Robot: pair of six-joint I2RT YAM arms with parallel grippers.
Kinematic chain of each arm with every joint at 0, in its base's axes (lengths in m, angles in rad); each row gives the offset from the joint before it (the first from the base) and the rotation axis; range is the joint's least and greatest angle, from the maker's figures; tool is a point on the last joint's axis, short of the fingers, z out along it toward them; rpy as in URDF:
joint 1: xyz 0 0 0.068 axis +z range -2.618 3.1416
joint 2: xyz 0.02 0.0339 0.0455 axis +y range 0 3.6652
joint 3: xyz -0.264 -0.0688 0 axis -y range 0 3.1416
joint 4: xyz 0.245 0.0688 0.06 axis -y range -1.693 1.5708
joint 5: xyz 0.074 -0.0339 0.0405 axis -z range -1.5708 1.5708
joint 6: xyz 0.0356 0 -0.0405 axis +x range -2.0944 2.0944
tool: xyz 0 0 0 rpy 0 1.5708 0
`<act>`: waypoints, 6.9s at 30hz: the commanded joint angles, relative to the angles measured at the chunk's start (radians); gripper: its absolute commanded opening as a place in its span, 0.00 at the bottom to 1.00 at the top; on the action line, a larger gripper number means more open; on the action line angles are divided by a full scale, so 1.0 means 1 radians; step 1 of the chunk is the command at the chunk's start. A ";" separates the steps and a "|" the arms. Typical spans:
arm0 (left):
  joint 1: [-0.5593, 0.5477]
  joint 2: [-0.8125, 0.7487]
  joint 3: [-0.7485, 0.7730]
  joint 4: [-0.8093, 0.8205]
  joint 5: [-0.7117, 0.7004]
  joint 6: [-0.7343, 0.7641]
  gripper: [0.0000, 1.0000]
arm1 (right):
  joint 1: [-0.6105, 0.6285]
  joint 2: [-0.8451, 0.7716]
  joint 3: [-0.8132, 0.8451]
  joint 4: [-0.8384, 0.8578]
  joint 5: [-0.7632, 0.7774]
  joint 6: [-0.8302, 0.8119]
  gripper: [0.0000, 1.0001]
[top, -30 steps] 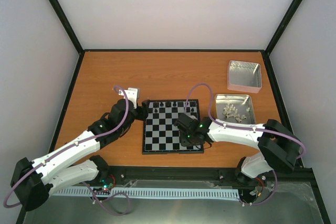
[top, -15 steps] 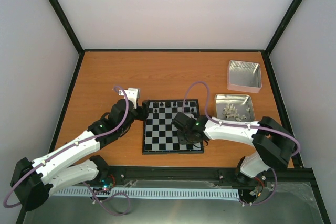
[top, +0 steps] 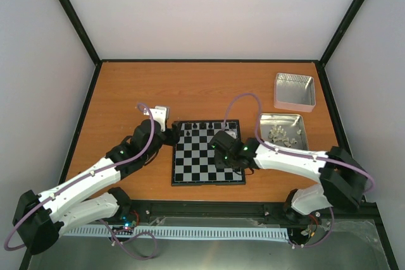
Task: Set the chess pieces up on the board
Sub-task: Pick up the chess piece from the chessboard, then place the chess piece on the chessboard, then adjust the chess piece on the chessboard.
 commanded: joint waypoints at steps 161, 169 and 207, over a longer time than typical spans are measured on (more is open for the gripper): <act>0.021 0.985 0.810 -0.759 0.230 0.064 0.03 | -0.311 -0.628 -0.297 0.240 0.155 0.347 0.57; 0.035 1.014 0.835 -0.743 0.222 0.064 0.06 | -0.310 -0.627 -0.297 0.239 0.152 0.346 0.57; 0.036 1.035 0.853 -0.721 0.230 0.072 0.11 | -0.311 -0.624 -0.301 0.252 0.135 0.340 0.56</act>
